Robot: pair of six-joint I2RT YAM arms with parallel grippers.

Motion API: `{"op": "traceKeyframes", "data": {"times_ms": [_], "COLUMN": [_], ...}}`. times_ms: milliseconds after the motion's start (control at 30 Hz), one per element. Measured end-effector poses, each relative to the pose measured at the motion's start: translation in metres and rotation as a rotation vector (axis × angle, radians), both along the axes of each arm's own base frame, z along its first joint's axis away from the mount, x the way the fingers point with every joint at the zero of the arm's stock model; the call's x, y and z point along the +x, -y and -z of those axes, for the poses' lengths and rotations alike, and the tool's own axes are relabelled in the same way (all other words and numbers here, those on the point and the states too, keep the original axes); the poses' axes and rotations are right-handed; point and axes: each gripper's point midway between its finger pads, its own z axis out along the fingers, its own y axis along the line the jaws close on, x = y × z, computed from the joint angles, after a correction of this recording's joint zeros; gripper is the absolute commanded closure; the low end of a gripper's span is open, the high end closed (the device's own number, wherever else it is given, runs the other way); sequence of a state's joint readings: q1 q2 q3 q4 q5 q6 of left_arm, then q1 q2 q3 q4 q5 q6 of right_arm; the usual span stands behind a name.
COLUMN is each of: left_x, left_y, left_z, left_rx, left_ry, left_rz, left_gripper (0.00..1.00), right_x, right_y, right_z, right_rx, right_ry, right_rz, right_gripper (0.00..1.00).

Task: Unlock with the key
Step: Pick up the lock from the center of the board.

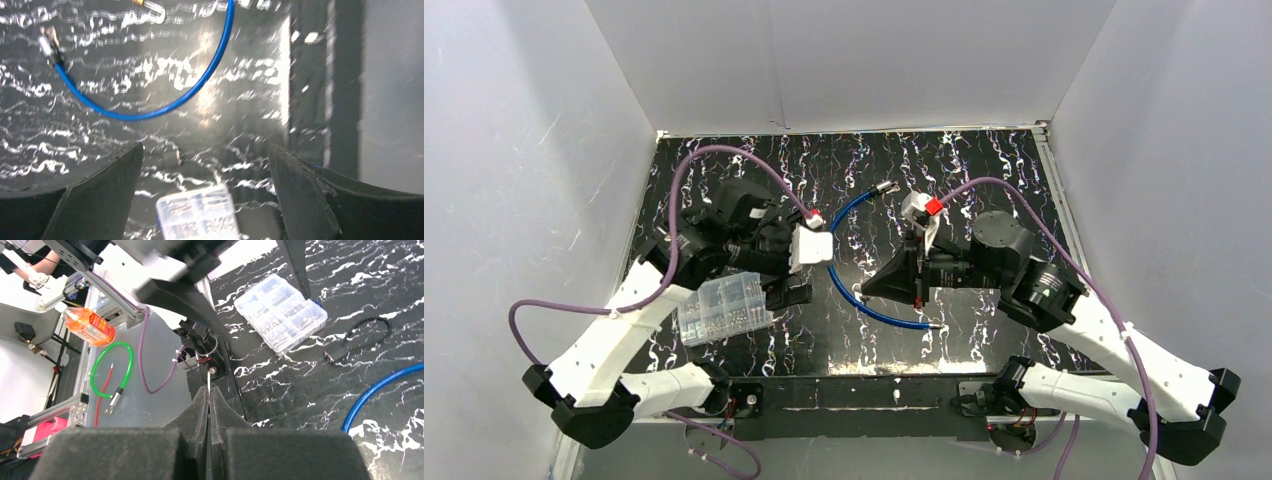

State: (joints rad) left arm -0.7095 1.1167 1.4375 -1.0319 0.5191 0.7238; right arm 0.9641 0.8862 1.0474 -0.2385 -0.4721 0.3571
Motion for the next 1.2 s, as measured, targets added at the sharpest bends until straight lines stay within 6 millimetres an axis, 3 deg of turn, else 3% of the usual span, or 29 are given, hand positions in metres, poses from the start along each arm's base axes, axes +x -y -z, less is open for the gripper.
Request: {"op": "traceKeyframes", "data": {"times_ms": [233,400,467,933,1033,1200], "left_x": [0.05,0.095,0.103,0.145,0.147,0.149], "left_y": [-0.034,-0.046,-0.05,-0.073,-0.076,-0.074], "left_z": [0.107,0.152,0.168,0.25,0.256,0.26], "left_rx": [0.258,0.347,0.376,0.547,0.566,0.57], "left_ry": [-0.007,-0.031,-0.031,-0.109,-0.093,-0.074], "left_rz": [-0.028,-0.045,-0.022,0.191,0.227,0.247], "left_gripper": [0.09,0.1,0.1,0.17,0.22,0.39], "right_x": [0.0,-0.001,0.0,0.01,0.012,0.017], "right_y": [0.022,0.034,0.037,0.056,0.058,0.06], "right_z": [0.015,0.02,0.021,0.023,0.024,0.025], "right_rx": [-0.008,-0.004,-0.001,0.012,0.01,0.003], "right_ry": [-0.008,-0.018,-0.018,0.003,0.004,0.007], "right_rz": [0.083,0.132,0.146,0.263,0.279,0.305], "right_gripper": [0.99,0.99,0.99,0.99,0.99,0.99]}}
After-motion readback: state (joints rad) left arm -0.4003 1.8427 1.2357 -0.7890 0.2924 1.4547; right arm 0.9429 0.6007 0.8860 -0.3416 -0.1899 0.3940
